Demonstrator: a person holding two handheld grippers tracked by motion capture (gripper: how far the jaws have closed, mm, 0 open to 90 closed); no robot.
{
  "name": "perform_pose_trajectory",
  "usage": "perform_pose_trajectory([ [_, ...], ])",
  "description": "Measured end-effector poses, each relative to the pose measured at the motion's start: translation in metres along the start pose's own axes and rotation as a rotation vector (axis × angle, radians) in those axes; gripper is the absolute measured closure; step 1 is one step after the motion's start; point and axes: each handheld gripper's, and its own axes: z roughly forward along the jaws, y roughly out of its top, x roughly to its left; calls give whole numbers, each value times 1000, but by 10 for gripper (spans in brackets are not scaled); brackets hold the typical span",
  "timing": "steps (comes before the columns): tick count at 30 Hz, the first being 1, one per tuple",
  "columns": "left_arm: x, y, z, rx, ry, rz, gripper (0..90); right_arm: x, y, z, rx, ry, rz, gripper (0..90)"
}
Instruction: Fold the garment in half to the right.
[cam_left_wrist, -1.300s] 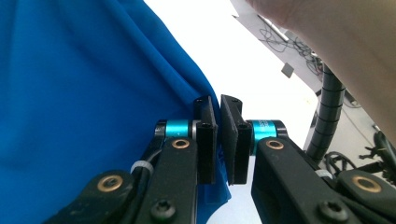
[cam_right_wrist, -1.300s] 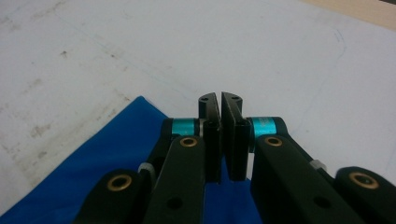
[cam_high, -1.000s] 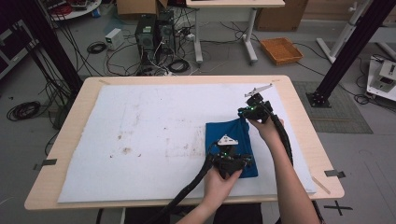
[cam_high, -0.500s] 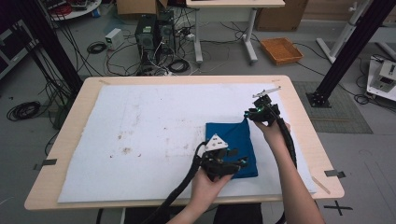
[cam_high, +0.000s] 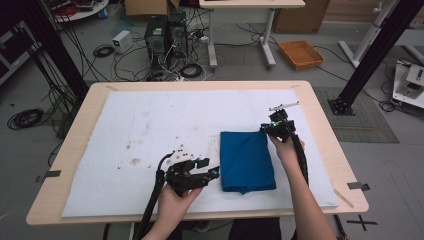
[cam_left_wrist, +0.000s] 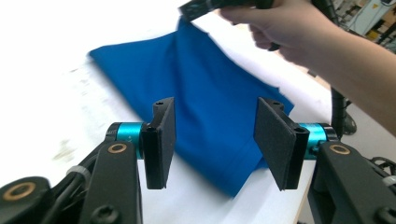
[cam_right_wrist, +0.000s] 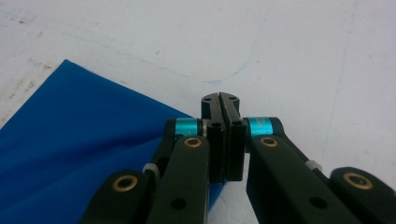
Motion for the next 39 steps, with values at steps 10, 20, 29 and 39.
perform_pose_trajectory([
  [10,22,-17,-27,9,48,-25,483,-10,-14,-17,-51,-55,69,699],
  [20,35,-26,-56,-22,82,-29,479,28,-97,-88,-150,145,75,637],
  [29,37,-27,-59,-22,88,-36,476,50,-133,-87,-76,158,26,786],
  [39,39,-29,-57,-8,89,-38,476,46,-148,-97,-70,118,43,796],
])
